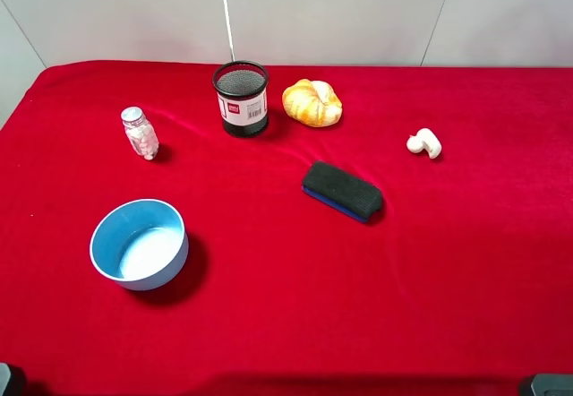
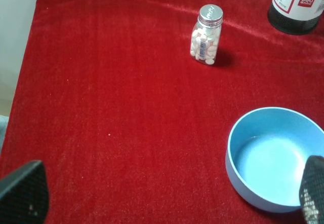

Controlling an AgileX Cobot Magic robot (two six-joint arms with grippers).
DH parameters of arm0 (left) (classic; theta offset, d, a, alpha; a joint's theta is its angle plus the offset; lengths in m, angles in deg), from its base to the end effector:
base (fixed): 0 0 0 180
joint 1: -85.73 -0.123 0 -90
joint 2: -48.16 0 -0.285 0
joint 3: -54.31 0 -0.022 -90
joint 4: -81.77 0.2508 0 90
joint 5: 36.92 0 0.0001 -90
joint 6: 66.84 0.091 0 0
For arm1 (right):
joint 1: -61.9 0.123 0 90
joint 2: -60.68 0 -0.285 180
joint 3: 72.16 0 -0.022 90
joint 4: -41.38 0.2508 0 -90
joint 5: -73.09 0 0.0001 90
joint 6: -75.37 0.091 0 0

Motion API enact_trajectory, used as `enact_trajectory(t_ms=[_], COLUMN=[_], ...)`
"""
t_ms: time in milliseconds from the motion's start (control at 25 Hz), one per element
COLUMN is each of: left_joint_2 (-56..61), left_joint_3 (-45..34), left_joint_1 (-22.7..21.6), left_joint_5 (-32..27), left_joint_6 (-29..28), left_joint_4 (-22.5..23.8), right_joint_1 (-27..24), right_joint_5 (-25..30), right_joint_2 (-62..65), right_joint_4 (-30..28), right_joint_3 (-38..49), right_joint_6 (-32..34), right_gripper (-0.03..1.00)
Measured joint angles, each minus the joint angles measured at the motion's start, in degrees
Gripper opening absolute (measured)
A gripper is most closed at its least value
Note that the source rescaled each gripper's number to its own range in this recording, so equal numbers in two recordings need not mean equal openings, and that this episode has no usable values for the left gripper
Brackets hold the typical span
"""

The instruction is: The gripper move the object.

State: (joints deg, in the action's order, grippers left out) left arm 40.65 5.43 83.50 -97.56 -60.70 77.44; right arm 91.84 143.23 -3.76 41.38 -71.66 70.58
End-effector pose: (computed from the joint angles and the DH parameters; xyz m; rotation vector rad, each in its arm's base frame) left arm -0.0047 -0.0062 0.2761 0.0730 2.0389 0.0010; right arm 0.1379 0.0794 0.4418 -0.7067 2.2599 0.2131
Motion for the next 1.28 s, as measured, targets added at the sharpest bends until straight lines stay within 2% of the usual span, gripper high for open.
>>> enact_trajectory(t_ms=[160, 440, 680, 880, 1080, 1280], left_joint_2=[0.0, 0.0, 0.0, 0.0, 0.0, 0.0], left_joint_3=[0.0, 0.0, 0.0, 0.0, 0.0, 0.0], left_joint_1=[0.0, 0.0, 0.0, 0.0, 0.0, 0.0], left_joint_5=[0.0, 0.0, 0.0, 0.0, 0.0, 0.0], left_joint_6=[0.0, 0.0, 0.0, 0.0, 0.0, 0.0], left_joint_4=[0.0, 0.0, 0.0, 0.0, 0.0, 0.0], right_joint_1=[-2.6, -14.5, -21.1, -22.1, -22.1, -22.1], right_joint_5=[0.0, -0.1, -4.8, -10.6, -11.8, -11.8], right_joint_2=[5.3, 18.3, 29.8, 38.9, 46.4, 53.6], right_joint_4=[-1.0, 0.5, 0.7, 0.7, 0.4, 0.4], right_joint_3=[0.9, 10.9, 21.1, 30.9, 39.8, 45.5], right_joint_6=[0.0, 0.0, 0.0, 1.8, 6.3, 7.3], right_gripper=[1.00, 1.00, 1.00, 1.00, 1.00, 1.00])
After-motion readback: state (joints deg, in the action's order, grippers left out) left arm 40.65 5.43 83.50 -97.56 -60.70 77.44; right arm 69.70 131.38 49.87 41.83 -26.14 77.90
